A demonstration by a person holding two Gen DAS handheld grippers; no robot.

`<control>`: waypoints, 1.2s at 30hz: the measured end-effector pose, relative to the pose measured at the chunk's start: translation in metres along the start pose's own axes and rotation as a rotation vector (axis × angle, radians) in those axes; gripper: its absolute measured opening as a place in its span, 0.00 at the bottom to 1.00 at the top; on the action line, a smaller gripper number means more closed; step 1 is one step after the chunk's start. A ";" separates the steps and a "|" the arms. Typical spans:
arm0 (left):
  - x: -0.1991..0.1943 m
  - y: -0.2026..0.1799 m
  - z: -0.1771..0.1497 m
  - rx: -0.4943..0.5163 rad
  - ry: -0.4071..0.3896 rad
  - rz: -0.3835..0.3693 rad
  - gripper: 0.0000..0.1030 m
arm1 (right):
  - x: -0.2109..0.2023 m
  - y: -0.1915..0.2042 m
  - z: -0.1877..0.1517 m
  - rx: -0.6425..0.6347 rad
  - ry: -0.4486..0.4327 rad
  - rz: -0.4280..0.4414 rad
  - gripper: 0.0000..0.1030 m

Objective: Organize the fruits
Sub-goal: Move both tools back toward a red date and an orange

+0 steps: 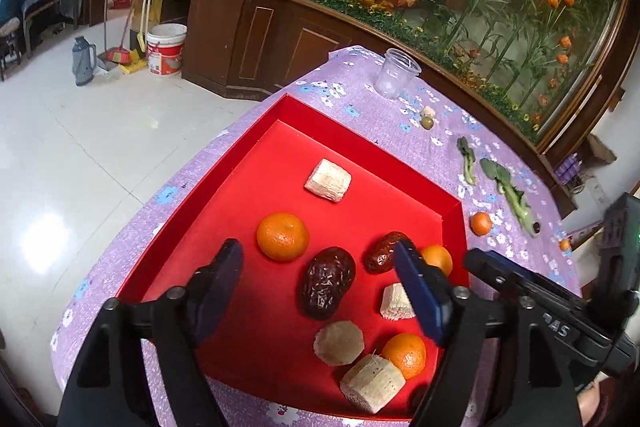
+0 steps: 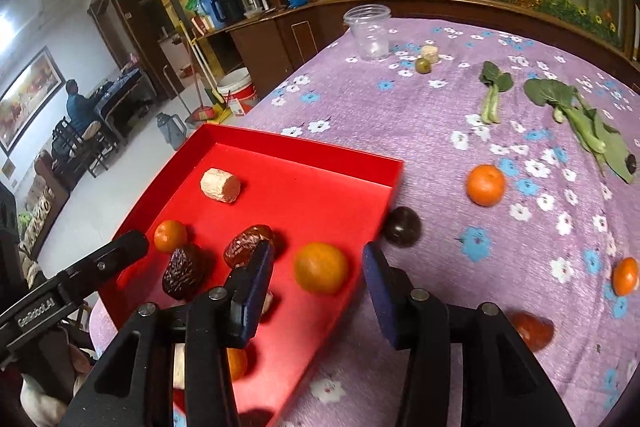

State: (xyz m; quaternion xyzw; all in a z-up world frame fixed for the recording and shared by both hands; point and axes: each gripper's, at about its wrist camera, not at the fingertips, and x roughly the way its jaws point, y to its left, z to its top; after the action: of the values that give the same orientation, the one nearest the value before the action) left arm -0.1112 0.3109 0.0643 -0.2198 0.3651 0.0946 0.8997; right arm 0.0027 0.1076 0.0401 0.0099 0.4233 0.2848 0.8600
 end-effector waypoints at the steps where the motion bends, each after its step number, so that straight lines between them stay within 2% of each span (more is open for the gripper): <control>1: -0.001 -0.004 -0.001 0.010 0.004 0.011 0.78 | -0.004 -0.002 -0.003 0.002 -0.003 -0.002 0.51; 10: -0.013 -0.048 -0.017 0.139 0.015 0.012 0.78 | -0.035 -0.021 -0.033 0.018 -0.020 -0.025 0.52; 20: -0.031 -0.098 -0.039 0.308 -0.029 0.084 0.78 | -0.064 -0.056 -0.058 0.097 -0.046 -0.043 0.53; 28: -0.038 -0.125 -0.049 0.370 -0.038 0.084 0.78 | -0.082 -0.078 -0.073 0.127 -0.070 -0.047 0.53; 36: -0.034 -0.148 -0.058 0.408 -0.011 0.055 0.78 | -0.101 -0.112 -0.087 0.178 -0.093 -0.072 0.56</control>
State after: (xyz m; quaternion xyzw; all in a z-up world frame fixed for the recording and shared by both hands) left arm -0.1223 0.1525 0.0990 -0.0224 0.3774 0.0444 0.9247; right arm -0.0555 -0.0558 0.0288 0.0844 0.4067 0.2143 0.8840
